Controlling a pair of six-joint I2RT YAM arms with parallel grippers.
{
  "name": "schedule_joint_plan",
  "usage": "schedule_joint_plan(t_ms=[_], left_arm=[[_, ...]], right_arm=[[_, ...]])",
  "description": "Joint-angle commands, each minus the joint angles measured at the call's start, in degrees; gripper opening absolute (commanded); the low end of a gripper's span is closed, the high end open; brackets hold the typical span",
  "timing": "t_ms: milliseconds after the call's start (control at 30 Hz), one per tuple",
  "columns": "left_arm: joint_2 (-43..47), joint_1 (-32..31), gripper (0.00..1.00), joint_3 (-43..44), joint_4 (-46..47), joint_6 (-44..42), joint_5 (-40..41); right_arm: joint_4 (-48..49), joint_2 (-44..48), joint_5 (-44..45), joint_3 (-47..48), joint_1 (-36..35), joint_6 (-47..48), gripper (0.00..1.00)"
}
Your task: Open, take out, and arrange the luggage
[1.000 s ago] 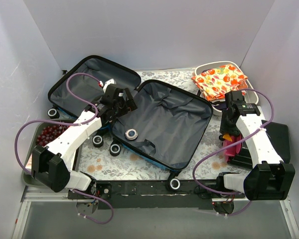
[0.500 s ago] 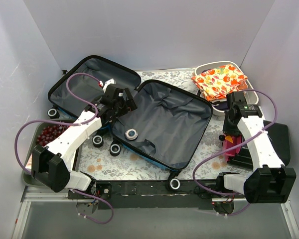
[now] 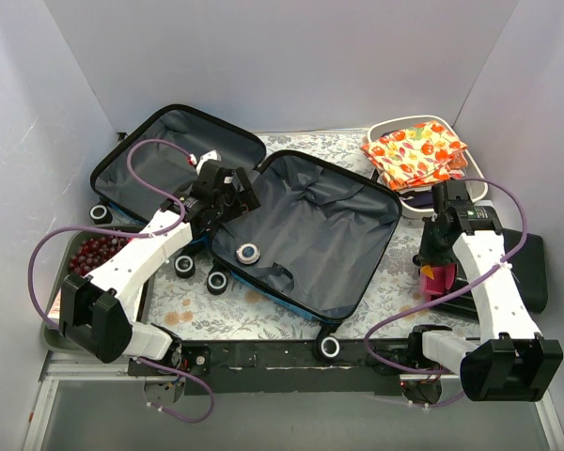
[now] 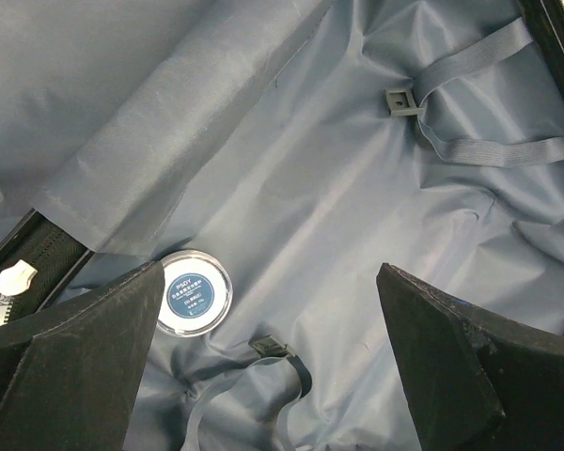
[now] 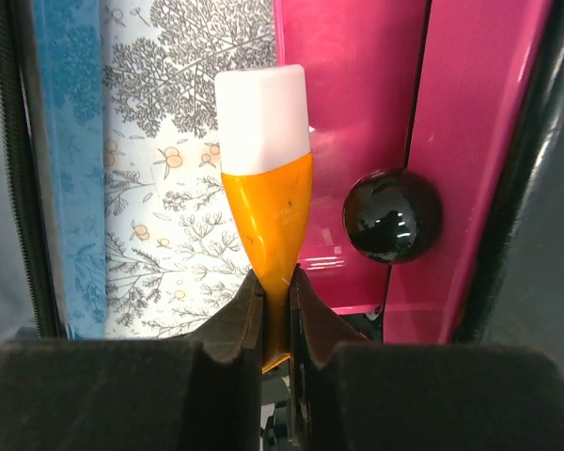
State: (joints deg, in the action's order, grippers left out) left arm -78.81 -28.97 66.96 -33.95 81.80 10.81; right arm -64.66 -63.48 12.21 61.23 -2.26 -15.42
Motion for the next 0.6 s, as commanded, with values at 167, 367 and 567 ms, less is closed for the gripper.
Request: schedule_joint_plan(t_ms=[167,367,567], left_arm=[[2.87,0.23,0.98,-1.13,1.17,-0.59,-1.23],[2.87,0.23,0.98,-0.95,1.35,-0.68,-1.76],[3.04,0.14,0.98,-0.87,1.0,-0.76,-1.05]], right_arm=[[-3.8,0.99,1.24,-0.41,1.65,-0.84,0.15],[-5.03,0.47,1.85,-0.5,3.67,-0.23,0.17],[-4.59,-1.11,3.88,-0.85,5.69,-0.14,0.26]])
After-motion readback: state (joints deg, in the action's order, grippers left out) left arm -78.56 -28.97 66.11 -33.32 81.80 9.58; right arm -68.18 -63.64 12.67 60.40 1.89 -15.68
